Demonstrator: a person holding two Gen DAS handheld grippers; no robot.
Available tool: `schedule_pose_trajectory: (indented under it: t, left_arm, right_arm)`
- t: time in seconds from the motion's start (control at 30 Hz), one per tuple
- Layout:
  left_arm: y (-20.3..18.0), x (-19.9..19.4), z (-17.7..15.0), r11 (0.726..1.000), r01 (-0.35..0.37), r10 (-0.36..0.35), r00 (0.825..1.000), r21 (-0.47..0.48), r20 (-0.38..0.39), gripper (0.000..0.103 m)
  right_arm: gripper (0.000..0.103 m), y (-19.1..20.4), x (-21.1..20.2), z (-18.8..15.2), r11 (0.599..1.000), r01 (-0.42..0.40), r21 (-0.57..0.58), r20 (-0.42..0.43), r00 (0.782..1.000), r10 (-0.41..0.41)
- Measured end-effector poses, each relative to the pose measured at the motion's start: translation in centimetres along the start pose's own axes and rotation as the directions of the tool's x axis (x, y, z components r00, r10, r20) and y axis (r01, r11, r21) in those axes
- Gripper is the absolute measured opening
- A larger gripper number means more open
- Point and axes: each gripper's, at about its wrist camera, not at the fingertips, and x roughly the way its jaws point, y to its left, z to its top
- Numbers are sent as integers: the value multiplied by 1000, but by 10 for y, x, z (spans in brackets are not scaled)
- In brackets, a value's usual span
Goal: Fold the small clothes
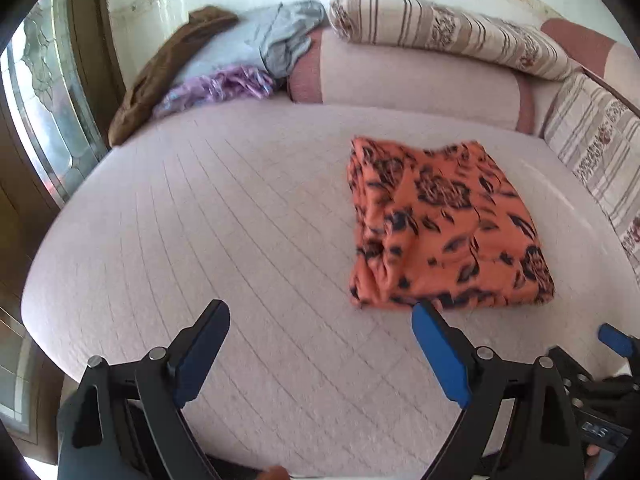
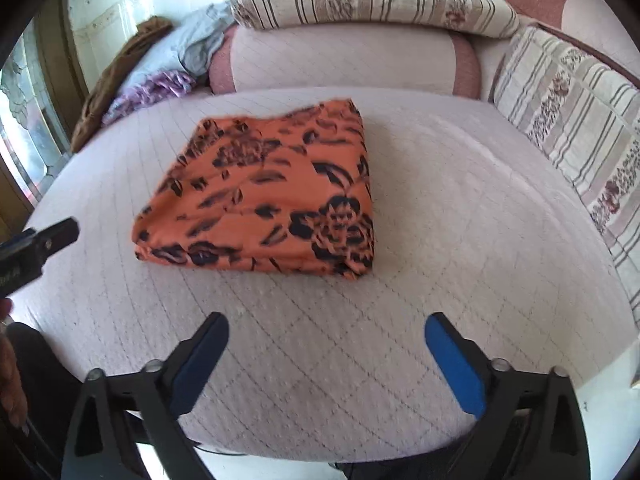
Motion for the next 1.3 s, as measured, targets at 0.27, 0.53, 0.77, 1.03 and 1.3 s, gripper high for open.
schedule_pose_trajectory:
  t: [0.27,0.53,0.77,1.03,1.3]
  left_arm:
    - [-22,-27,30,998,43,-45,997,34,60,102]
    - [-37,-45,53,998,29,-35,991,48,130,102]
    - [-38,-40,52,999,12,-17,993,41,117,102]
    - [-38,-37,53,999,7,-13,993,49,114,102]
    - [-39,-31,55,999,9,-14,995,52,101,102]
  right_arm:
    - [103,-2,-11,26,999,40,-6,51,998,-39]
    - [103,-7,-20,52,998,60,2,62,996,-60]
    - [103,-6,-33,54,998,54,15,93,994,-56]
    - [103,-3,-32,56,999,50,4,85,995,-50]
    - [103,0,-29,61,999,47,-11,87,995,-46]
